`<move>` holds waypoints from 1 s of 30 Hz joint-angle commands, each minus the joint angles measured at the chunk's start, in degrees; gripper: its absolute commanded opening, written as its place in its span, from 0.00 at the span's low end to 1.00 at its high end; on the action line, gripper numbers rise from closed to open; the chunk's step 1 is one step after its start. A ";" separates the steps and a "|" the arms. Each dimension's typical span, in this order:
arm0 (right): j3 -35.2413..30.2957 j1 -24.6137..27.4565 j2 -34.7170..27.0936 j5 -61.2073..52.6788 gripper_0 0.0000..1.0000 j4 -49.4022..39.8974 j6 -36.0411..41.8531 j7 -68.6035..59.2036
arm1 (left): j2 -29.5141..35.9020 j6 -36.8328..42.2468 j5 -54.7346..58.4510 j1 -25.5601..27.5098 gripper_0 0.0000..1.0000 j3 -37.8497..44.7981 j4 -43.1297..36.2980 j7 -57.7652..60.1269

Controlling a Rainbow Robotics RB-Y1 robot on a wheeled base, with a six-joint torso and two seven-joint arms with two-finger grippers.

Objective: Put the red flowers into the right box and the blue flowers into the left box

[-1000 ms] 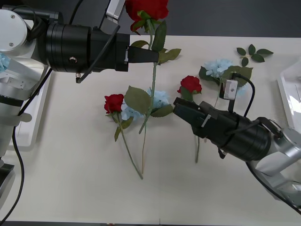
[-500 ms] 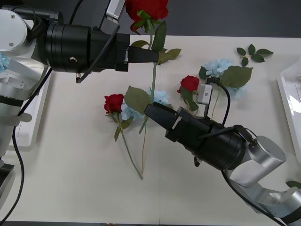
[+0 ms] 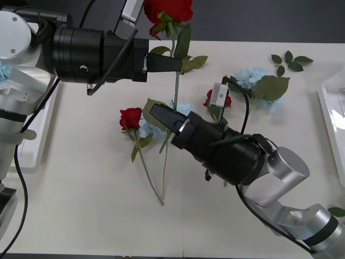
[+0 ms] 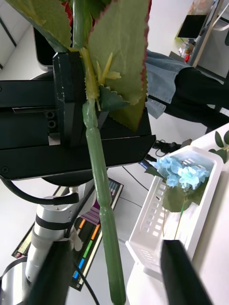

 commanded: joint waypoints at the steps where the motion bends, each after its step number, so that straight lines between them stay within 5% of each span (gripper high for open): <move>1: -0.47 -0.50 0.01 0.16 0.05 -2.30 -0.63 0.44 | 0.22 -0.54 0.54 -1.82 0.00 -0.11 -1.64 -3.49; 11: -0.47 -0.50 -0.43 0.16 0.00 -2.30 -0.63 0.44 | 0.22 -0.54 0.54 -1.82 0.01 -0.11 -1.64 -3.49; 12: -0.47 -0.50 -0.43 0.16 0.00 -2.30 -0.63 0.44 | 0.22 -0.54 0.54 -1.82 0.11 -0.11 -1.64 -3.49; 14: -0.47 -0.50 -0.52 0.16 0.00 -2.30 -0.72 0.44 | 0.22 -0.54 0.54 -1.82 0.75 -0.11 -1.64 -3.49; 16: -0.47 -0.50 -0.69 0.16 0.00 -2.30 -0.72 0.44 | 0.22 -0.54 0.54 -1.82 1.00 -0.11 -1.64 -3.49; 30: -0.47 -1.38 -4.30 0.07 0.00 -2.30 -1.16 0.44 | 0.22 -0.54 0.54 -1.82 1.00 -0.11 -1.64 -3.49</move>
